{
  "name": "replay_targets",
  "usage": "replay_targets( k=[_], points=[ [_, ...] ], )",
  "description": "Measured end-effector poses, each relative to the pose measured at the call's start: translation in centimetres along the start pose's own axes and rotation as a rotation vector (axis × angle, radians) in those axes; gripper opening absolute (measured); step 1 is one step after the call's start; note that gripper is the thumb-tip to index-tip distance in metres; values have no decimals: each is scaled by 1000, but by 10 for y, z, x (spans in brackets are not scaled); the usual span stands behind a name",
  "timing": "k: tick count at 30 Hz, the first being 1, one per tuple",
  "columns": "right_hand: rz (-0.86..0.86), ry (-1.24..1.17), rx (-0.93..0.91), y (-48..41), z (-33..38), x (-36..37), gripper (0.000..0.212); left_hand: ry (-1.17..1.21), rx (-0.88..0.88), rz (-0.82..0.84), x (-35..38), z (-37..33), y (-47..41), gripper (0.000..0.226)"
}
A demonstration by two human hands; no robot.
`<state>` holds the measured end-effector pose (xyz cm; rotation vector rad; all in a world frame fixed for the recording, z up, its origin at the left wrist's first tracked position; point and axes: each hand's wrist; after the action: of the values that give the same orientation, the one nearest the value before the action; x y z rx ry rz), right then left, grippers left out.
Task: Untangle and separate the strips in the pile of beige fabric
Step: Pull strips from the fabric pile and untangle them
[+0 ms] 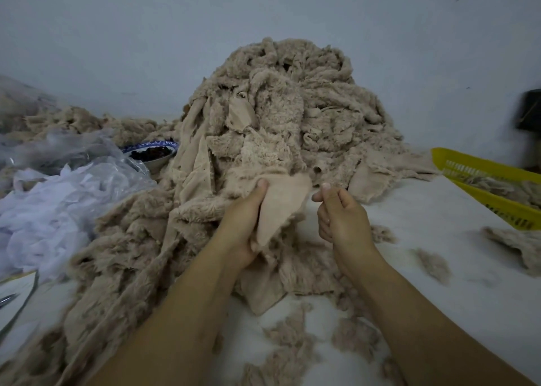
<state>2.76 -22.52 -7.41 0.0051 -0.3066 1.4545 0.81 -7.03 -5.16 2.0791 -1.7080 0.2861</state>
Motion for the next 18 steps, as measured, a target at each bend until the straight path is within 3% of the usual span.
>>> replay_targets(
  k=[4, 7, 10, 11, 14, 18],
  points=[
    [20, 56, -9, 3, -2, -1, 46, 120, -36, -16, -1, -1, 1, 30],
    [238, 210, -80, 11, -7, 4, 58, 276, -12, 5, 4, -1, 2, 31],
    [427, 395, -156, 23, -8, 14, 34, 490, -8, 94, 3, -2, 1, 32],
    [421, 426, -194, 24, -8, 15, 26, 509, -11, 113, 2, -1, 0, 32],
    [299, 507, -274, 19, -13, 11, 42, 548, 19, 117, 3, -1, -3, 29],
    [177, 494, -271, 14, -8, 4, 43, 753, 160, -37, -13, -15, -14, 29]
  ],
)
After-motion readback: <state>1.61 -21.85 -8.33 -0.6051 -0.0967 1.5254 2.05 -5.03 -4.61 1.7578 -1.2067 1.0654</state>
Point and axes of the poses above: each hand's wrist, its own y-axis away from the middle knuckle, its own x-axis out of the palm, z = x × y, and after that the axes turned 6 degrees about -z, right-handed
